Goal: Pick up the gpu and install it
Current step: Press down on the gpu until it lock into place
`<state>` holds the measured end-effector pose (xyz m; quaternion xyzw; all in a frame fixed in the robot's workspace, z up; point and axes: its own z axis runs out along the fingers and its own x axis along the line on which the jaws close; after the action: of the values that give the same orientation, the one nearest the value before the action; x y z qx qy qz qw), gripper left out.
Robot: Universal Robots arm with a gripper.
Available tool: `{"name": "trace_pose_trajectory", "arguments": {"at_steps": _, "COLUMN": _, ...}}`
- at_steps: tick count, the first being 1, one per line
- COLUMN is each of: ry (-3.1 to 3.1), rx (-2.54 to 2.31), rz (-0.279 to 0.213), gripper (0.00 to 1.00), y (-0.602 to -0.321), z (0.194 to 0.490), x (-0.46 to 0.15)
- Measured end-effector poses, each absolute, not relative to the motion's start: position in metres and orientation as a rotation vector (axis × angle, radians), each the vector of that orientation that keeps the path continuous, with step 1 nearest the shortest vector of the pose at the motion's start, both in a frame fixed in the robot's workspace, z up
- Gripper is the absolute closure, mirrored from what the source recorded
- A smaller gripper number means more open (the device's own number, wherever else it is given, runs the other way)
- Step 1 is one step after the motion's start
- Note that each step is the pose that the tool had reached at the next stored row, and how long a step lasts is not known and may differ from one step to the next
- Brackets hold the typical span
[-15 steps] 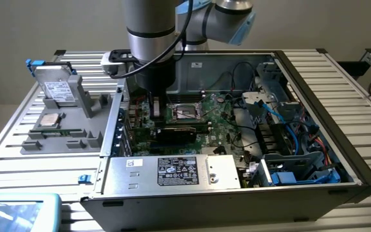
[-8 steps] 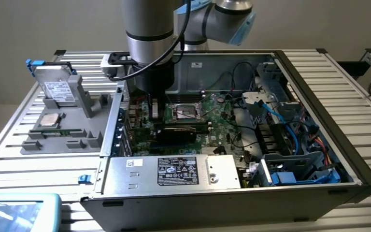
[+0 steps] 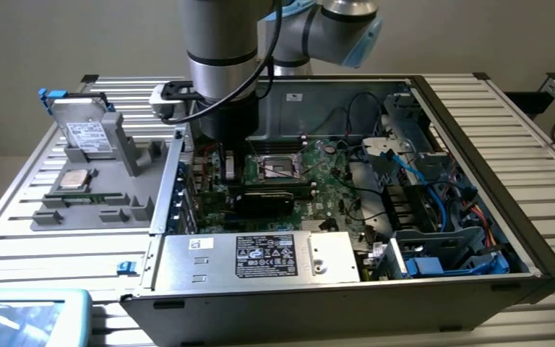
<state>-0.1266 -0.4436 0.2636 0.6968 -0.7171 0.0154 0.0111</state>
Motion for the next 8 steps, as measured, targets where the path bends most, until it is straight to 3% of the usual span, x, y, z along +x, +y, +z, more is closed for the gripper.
{"name": "trace_pose_trajectory", "arguments": {"at_steps": 8, "ry": -2.246, "rx": 2.166, "rz": 0.048, "gripper": 0.88, "y": -0.443, "z": 0.282, "x": -0.116}}
